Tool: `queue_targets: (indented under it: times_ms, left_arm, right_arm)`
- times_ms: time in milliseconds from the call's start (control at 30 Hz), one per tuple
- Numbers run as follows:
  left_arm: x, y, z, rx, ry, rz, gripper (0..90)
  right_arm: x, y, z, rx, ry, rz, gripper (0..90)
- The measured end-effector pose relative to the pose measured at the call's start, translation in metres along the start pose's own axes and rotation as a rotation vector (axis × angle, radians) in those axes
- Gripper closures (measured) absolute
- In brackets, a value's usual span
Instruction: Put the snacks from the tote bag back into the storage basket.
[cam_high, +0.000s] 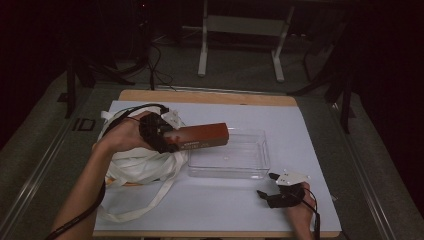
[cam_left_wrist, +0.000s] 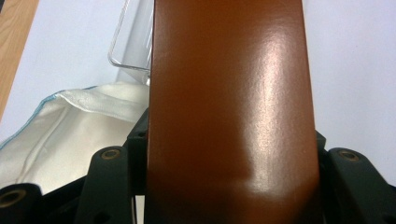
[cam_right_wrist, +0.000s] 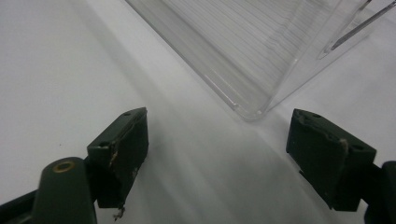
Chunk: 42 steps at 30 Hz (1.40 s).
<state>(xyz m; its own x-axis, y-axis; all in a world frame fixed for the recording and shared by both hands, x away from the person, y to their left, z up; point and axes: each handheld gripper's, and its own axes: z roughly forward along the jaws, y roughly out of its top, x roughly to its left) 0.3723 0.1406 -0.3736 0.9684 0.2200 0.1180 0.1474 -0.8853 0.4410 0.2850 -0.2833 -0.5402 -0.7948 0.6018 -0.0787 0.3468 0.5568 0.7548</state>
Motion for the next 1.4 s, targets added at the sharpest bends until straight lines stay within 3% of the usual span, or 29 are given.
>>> queue_targets:
  times_ms: [700,1400]
  left_arm:
    - [0.001,0.019,0.004,0.000,-0.024,0.039,43.7]
    - [-0.004,0.039,0.022,0.022,-0.057,0.097,43.6]
  right_arm:
    - [0.000,0.000,0.000,0.002,0.001,0.000,20.8]
    - [0.000,0.000,0.000,0.003,0.005,-0.003,20.6]
